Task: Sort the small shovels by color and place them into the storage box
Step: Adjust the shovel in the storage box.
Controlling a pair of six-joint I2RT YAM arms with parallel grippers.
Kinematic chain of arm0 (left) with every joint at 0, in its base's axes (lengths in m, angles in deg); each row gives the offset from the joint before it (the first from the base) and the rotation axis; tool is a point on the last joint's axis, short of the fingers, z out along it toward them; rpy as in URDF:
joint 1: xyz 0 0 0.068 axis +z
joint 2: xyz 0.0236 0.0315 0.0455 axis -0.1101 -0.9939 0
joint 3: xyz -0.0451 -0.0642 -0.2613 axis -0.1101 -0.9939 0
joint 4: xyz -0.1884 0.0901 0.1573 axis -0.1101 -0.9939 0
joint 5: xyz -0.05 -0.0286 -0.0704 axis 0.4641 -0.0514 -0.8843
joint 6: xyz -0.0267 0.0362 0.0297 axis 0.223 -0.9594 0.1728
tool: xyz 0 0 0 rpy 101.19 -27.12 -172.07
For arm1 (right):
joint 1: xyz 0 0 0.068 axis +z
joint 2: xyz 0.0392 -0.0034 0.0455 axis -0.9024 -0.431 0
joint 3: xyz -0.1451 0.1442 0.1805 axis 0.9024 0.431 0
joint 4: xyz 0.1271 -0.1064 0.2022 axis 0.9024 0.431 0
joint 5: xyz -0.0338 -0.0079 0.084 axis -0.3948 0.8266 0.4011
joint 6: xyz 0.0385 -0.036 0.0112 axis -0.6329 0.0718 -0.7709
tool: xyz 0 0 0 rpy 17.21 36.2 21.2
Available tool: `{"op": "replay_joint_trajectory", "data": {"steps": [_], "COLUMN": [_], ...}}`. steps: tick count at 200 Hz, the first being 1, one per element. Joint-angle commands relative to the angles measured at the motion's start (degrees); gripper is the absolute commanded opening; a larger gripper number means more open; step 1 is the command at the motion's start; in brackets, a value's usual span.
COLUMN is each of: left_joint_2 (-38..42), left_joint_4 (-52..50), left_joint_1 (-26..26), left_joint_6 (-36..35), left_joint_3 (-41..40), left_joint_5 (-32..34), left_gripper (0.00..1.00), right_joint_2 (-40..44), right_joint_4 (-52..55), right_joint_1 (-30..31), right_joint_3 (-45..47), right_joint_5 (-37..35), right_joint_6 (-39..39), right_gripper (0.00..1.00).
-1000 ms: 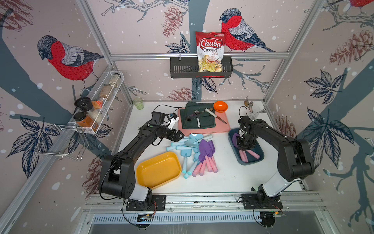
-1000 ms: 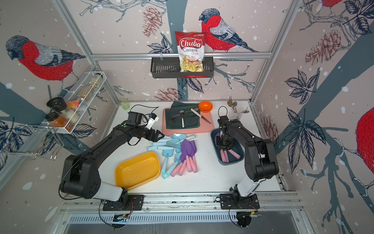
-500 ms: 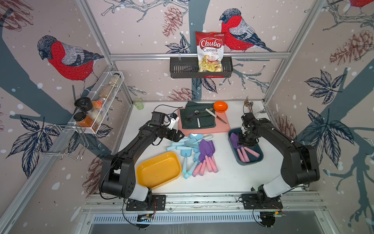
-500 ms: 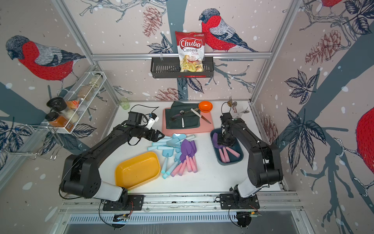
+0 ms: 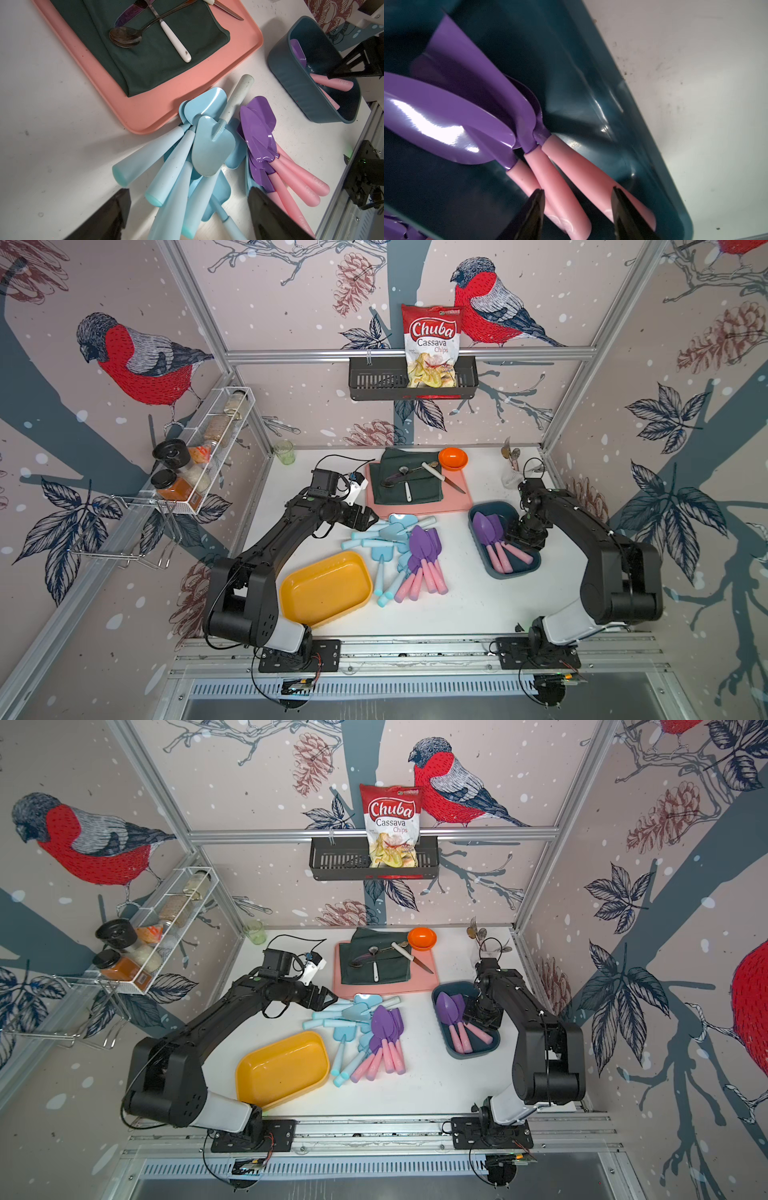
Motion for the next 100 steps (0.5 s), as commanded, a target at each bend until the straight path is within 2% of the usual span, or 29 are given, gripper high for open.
{"op": "replay_joint_trajectory", "data": {"steps": [1, 59, 85, 100], "left_joint_2": [0.21, 0.44, 0.44, 0.44], "left_joint_4": [0.20, 0.20, 0.12, 0.20], "left_joint_1": [0.15, 0.11, 0.11, 0.12], "left_joint_6": [-0.50, -0.45, -0.36, -0.36], "left_joint_3": [0.00, -0.07, -0.06, -0.10], "left_joint_5": [-1.14, -1.02, -1.15, -1.17], "left_gripper": [0.92, 0.92, 0.92, 0.92], "right_joint_2": [-1.33, -4.44, -4.89, -4.89], "right_joint_4": [0.82, -0.67, -1.20, -1.31], "right_joint_1": [0.98, 4.46, 5.18, 5.62], "right_joint_3": [0.28, 1.76, 2.13, 1.96], "right_joint_5": [-3.24, -3.42, -4.46, -5.08], "right_joint_6": [0.52, 1.05, 1.03, 1.31], "right_gripper": [0.58, 0.53, 0.46, 0.45]}}
